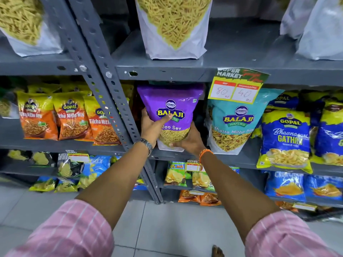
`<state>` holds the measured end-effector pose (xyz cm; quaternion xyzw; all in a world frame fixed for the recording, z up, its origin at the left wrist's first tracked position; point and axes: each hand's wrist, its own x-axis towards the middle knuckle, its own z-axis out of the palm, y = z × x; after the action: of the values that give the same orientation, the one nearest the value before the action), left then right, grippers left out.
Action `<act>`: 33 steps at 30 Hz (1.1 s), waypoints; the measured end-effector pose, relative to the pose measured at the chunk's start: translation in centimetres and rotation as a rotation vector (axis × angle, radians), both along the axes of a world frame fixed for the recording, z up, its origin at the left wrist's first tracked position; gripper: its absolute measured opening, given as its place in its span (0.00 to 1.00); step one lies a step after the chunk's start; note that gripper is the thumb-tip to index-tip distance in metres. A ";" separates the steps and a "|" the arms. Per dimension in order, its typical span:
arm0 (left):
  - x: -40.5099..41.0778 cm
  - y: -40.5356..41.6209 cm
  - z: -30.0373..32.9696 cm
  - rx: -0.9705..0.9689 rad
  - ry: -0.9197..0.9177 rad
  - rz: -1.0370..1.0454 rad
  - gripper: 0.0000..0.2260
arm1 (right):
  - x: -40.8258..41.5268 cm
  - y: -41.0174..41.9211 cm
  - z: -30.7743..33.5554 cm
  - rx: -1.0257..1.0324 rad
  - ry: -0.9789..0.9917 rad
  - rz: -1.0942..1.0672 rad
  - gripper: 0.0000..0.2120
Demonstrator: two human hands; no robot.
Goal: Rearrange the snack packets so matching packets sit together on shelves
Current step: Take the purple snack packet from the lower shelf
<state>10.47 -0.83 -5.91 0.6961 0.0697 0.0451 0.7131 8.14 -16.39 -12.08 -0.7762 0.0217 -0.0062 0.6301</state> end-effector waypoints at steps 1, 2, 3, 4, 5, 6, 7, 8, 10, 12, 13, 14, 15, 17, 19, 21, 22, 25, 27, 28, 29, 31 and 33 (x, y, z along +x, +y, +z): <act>0.0 -0.1 -0.2 -0.003 -0.004 0.006 0.27 | 0.4 0.1 -0.3 0.043 -0.016 0.027 0.54; 0.0 -0.2 -0.2 0.000 -0.014 0.012 0.25 | 0.6 0.2 -0.5 0.066 -0.021 0.036 0.56; -0.1 -0.3 -0.3 0.001 -0.023 0.017 0.24 | 0.6 0.2 -0.5 0.087 -0.026 0.037 0.56; -0.2 -0.4 -0.5 0.004 -0.035 0.020 0.24 | 0.5 0.2 -0.7 0.098 -0.027 0.026 0.55; -0.4 -0.4 -0.5 0.008 -0.050 0.027 0.24 | 0.4 0.1 -0.4 0.101 -0.019 0.007 0.54; -0.6 -0.4 -0.5 0.020 -0.064 0.035 0.24 | 0.1 0.2 -0.1 0.099 -0.007 -0.015 0.52; -0.9 -0.4 -0.5 0.031 -0.079 0.042 0.24 | 0.0 0.2 -0.2 0.087 0.002 -0.033 0.50; -1.2 -0.4 -0.5 0.045 -0.092 0.051 0.24 | -0.1 0.2 -0.2 0.075 0.002 -0.046 0.49; -2.1 -0.3 -0.7 0.056 -0.107 0.066 0.25 | -0.6 0.1 -0.2 0.054 0.008 -0.052 0.47; -3.2 -0.1 -1.0 0.070 -0.121 0.074 0.26 | -1.7 -0.1 0.0 0.049 0.022 -0.045 0.46; -3.9 0.0 -1.1 0.075 -0.131 0.075 0.27 | -2.3 -0.1 0.0 0.053 0.030 -0.040 0.46; -4.6 0.1 -1.1 0.077 -0.144 0.069 0.27 | -3.1 -0.2 0.1 0.057 0.028 -0.042 0.46; -5.6 0.2 -1.0 0.081 -0.160 0.059 0.28 | -4.1 -0.2 0.2 0.064 0.026 -0.037 0.46; -7.4 0.4 -0.4 0.099 -0.192 0.030 0.25 | -6.1 -0.1 1.0 0.068 0.011 -0.029 0.45; -9.2 1.0 0.1 0.112 -0.224 0.001 0.23 | -8.3 0.0 1.8 0.097 -0.003 -0.035 0.44; -11.2 1.6 1.3 0.116 -0.275 -0.021 0.23 | -11.0 0.0 3.3 0.119 -0.026 -0.043 0.44; -12.0 1.9 2.1 0.117 -0.288 -0.030 0.25 | -12.2 0.0 4.1 0.124 -0.039 -0.039 0.44; -14.8 1.9 4.8 0.082 -0.344 -0.052 0.30 | -15.6 -0.2 7.3 0.119 -0.075 -0.027 0.43; -16.2 1.5 7.3 0.060 -0.404 -0.066 0.30 | -17.5 -0.7 10.1 0.119 -0.102 -0.021 0.42; -16.8 1.2 8.6 0.057 -0.432 -0.067 0.29 | -18.2 -1.1 11.6 0.124 -0.112 -0.011 0.41; -17.2 0.8 10.3 0.053 -0.470 -0.063 0.28 | -18.9 -1.6 13.2 0.128 -0.127 -0.004 0.40; -17.9 -0.3 13.8 0.041 -0.541 -0.060 0.27 | -19.8 -2.8 16.5 0.146 -0.167 0.002 0.38; -18.2 -1.7 17.5 0.011 -0.602 -0.069 0.25 | -20.1 -4.2 19.9 0.181 -0.217 -0.004 0.39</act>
<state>-7.74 -2.55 11.60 0.6575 -0.1685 0.2255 0.6989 -12.00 -20.54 7.84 -0.7109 -0.0447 -0.0894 0.6961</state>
